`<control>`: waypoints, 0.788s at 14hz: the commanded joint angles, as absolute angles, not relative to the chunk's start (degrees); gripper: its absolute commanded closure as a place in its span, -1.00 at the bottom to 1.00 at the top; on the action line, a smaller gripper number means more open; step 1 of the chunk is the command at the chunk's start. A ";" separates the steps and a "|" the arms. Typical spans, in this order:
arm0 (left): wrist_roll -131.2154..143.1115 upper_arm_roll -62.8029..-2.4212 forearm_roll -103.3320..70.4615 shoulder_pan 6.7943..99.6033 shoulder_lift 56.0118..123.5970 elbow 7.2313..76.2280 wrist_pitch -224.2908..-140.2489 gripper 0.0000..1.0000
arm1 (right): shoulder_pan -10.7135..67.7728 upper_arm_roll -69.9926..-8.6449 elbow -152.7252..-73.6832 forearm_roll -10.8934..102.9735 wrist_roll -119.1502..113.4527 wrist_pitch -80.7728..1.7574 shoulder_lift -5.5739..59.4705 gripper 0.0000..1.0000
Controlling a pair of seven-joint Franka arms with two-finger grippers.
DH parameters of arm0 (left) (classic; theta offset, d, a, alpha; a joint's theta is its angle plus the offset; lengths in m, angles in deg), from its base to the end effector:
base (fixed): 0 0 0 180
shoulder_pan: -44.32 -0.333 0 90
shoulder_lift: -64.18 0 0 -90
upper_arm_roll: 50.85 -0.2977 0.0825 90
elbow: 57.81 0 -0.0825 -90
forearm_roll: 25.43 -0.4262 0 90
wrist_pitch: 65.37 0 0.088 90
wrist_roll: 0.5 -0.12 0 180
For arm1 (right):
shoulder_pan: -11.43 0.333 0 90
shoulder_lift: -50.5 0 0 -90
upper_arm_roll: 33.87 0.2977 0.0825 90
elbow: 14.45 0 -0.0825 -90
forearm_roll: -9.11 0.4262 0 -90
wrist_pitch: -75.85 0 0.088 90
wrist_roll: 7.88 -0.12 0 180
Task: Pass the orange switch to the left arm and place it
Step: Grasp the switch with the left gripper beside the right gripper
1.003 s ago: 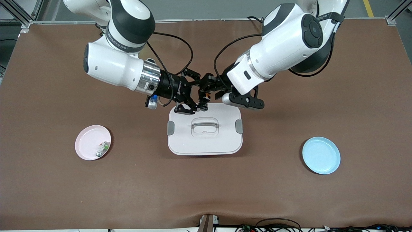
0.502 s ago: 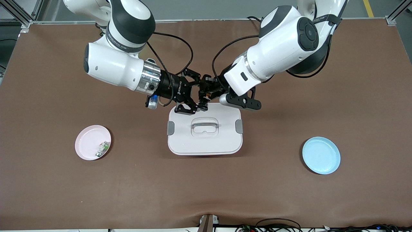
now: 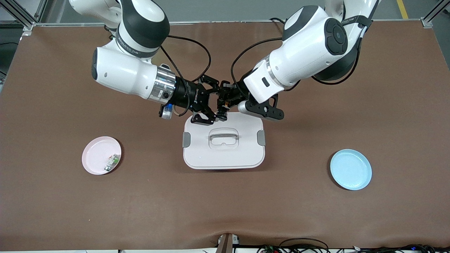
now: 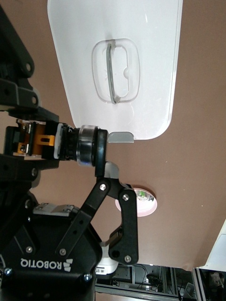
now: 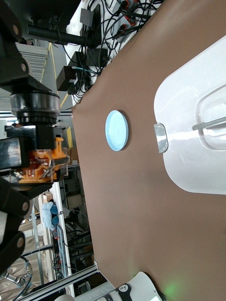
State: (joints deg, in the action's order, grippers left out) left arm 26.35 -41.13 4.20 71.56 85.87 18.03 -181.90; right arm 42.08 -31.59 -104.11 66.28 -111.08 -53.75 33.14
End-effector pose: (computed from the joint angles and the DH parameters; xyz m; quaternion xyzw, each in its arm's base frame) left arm 0.5860 -0.4564 0.5345 0.9483 0.0013 -0.0077 0.3172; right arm 0.5990 0.4207 0.4861 -0.5704 0.6810 0.3315 0.3179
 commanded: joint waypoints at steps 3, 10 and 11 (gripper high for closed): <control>26.48 -41.27 4.81 71.57 86.59 17.08 -184.37 1.00 | 42.72 -32.02 -102.86 66.41 -111.86 -53.88 32.66 0.13; 24.90 -42.06 4.37 70.25 86.07 17.08 -184.29 1.00 | 42.63 -32.02 -102.34 66.59 -111.94 -54.05 32.66 -1.00; 24.90 -42.06 4.19 70.34 86.07 17.08 -184.29 1.00 | 42.63 -32.02 -102.34 66.59 -111.94 -54.05 32.66 -1.00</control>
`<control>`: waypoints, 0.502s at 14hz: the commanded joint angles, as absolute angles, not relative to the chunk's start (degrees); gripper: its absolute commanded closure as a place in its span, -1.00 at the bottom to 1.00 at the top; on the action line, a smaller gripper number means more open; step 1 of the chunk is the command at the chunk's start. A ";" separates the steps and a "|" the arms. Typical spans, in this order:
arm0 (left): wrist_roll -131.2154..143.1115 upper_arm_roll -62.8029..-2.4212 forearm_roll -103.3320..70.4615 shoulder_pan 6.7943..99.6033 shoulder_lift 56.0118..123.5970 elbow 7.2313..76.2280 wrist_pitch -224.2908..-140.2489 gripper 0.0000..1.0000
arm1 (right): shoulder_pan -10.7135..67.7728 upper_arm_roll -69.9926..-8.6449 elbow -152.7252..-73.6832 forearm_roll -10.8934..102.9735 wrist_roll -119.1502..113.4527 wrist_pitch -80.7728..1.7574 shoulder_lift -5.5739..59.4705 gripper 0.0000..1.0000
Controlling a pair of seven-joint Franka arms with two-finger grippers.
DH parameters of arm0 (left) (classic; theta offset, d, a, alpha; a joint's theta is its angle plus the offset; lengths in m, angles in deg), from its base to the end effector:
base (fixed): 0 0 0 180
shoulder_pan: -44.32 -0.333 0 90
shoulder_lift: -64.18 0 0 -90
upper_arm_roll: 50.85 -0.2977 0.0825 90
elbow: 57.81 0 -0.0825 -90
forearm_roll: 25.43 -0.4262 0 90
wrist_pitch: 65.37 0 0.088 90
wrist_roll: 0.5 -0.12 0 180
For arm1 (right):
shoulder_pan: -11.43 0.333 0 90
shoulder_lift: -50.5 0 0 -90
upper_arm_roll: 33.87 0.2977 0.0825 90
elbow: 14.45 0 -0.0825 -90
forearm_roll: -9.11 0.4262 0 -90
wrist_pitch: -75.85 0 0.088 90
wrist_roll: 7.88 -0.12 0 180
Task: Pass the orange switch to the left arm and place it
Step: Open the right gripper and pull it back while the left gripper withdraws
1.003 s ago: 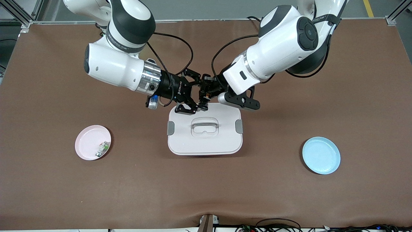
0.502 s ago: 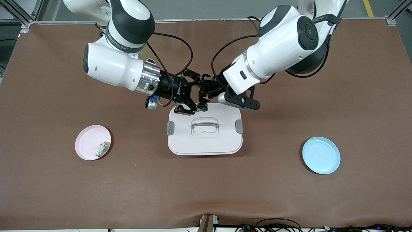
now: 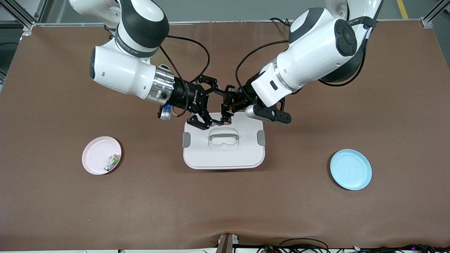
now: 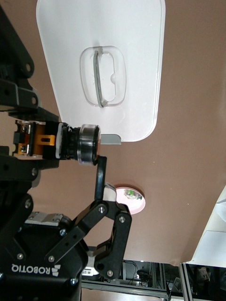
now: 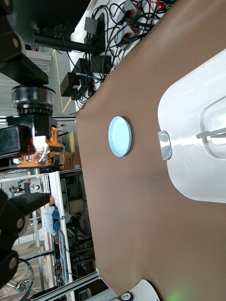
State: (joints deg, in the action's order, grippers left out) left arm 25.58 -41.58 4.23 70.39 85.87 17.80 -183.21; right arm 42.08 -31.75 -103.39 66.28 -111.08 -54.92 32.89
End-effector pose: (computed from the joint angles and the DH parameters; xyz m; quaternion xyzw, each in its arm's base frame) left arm 0.6008 -0.4402 0.5387 0.9466 0.0108 0.0107 0.3220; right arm 0.6041 0.4187 0.4912 -0.5660 0.6825 0.3248 0.3291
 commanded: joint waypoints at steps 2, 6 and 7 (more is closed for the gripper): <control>24.20 -42.50 3.15 70.17 86.07 17.16 -184.29 1.00 | 42.11 -32.02 -102.34 66.41 -111.16 -53.70 32.66 -1.00; 24.02 -43.03 -4.24 66.05 85.37 18.04 -183.41 1.00 | 40.09 -32.37 -102.60 65.97 -98.62 -46.88 33.10 -1.00; 24.11 -43.11 -4.85 65.25 85.28 18.48 -183.41 1.00 | 39.04 -32.38 -102.60 65.01 -96.67 -44.76 33.19 -1.00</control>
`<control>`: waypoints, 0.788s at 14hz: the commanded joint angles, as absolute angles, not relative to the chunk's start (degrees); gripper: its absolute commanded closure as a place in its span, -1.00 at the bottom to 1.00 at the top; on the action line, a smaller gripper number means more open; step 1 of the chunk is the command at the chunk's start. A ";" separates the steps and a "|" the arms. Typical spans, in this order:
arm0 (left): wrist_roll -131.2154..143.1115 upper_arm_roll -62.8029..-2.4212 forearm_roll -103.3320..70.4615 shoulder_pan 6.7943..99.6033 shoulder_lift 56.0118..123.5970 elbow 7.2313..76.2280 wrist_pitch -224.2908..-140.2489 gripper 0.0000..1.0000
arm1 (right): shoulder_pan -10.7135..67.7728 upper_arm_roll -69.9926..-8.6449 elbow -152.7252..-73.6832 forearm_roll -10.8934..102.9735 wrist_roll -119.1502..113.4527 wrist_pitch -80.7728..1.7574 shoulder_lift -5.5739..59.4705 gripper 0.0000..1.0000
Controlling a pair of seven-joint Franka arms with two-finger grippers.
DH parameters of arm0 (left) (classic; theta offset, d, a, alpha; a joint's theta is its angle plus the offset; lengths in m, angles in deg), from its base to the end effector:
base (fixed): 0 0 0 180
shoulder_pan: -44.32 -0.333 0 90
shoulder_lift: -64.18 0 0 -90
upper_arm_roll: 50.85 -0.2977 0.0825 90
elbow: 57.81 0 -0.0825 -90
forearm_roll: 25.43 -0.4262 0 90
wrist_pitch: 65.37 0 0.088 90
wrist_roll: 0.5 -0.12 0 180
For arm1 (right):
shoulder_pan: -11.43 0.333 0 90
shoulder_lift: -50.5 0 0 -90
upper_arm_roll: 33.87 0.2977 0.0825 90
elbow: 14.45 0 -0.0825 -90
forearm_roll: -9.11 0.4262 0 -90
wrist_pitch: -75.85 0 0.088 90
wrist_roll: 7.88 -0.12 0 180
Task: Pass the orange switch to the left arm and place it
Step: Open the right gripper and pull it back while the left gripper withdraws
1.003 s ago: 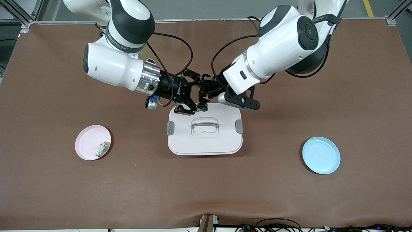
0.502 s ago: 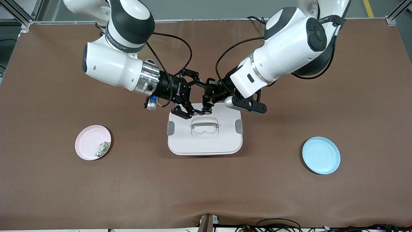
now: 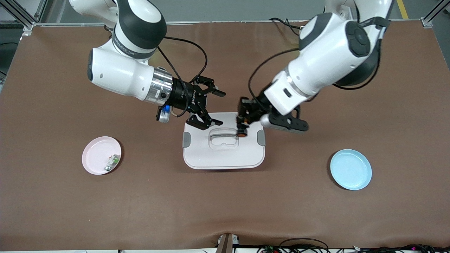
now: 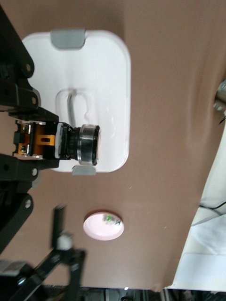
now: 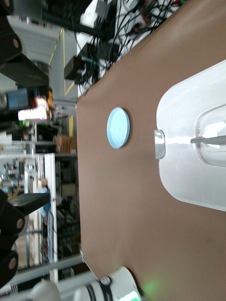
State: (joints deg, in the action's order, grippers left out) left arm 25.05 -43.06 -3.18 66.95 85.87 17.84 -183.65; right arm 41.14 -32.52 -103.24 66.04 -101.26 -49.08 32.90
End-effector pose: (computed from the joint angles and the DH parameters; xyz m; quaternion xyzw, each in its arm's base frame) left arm 0.6389 -0.3834 0.5339 0.9614 0.0270 0.0612 0.2670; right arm 0.6044 0.4087 0.4862 -0.6337 0.6255 0.3170 0.3265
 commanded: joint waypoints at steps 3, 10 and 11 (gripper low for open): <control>23.93 -43.03 -7.76 61.48 85.36 19.45 -183.32 1.00 | 35.70 -32.38 -102.78 59.93 -90.88 -36.68 33.54 -1.00; 23.67 -43.03 -7.94 51.63 85.72 25.24 -183.41 1.00 | 26.82 -32.38 -103.04 41.49 -67.17 -17.69 33.80 -1.00; 23.49 -43.03 -7.94 50.66 85.72 26.21 -183.41 1.00 | 25.68 -32.38 -103.30 37.71 -62.94 -16.27 33.80 -1.00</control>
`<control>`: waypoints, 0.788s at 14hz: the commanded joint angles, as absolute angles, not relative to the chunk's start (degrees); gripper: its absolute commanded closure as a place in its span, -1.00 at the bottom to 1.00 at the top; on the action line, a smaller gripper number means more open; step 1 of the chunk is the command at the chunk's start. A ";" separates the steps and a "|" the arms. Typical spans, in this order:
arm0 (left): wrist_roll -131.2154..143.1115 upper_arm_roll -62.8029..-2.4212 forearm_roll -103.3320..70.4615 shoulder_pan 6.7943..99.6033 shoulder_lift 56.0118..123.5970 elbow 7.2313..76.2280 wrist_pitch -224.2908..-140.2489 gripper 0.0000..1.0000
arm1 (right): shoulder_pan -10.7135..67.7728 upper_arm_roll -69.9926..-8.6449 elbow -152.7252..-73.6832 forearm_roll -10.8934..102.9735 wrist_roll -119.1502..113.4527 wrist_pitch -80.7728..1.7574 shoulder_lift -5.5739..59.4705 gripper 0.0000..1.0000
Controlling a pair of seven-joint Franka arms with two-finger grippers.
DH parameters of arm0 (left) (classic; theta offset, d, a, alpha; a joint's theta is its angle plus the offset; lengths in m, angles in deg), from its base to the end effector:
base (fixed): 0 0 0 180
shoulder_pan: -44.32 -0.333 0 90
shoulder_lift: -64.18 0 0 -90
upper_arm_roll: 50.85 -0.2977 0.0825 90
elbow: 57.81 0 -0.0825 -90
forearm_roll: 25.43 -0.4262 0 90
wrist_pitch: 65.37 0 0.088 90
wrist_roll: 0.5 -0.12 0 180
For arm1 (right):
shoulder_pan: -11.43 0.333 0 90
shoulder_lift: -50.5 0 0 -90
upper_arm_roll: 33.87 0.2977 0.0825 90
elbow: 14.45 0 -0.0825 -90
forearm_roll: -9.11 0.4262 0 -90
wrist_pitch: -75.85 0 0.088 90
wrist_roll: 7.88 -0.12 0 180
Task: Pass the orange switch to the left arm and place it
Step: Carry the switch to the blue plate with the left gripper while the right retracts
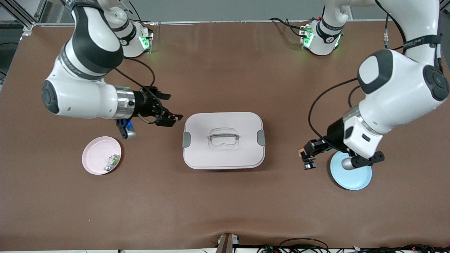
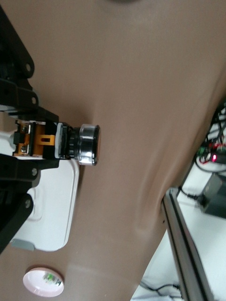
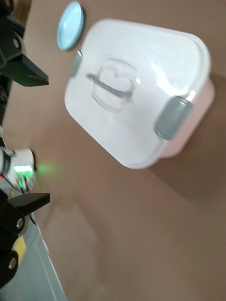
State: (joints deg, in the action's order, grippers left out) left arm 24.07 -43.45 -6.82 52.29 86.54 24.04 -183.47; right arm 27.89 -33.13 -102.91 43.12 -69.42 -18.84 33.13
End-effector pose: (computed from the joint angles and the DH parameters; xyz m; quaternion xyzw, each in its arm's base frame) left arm 0.7095 -0.2024 0.4632 0.9667 0.1438 0.0534 0.2048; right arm 0.6203 0.2570 0.4396 -0.8612 0.4073 0.2555 0.1650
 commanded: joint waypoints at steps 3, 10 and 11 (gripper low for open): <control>23.49 -43.29 -13.35 48.47 86.59 28.41 -182.44 1.00 | 21.82 -32.46 -104.70 29.35 -51.26 -14.42 34.06 -1.00; 22.61 -43.20 -24.11 43.02 94.75 28.68 -181.12 1.00 | 9.77 -32.46 -106.03 19.40 -21.97 -14.50 34.24 -1.00; 22.61 -43.20 -24.11 42.22 96.33 28.59 -181.56 1.00 | 8.89 -32.46 -105.94 17.48 -19.25 -15.20 34.15 -1.00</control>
State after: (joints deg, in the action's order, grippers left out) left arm 23.23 -43.59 -23.15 43.65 93.46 29.48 -181.11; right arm 10.99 -33.59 -105.23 20.56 -24.05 -14.47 33.14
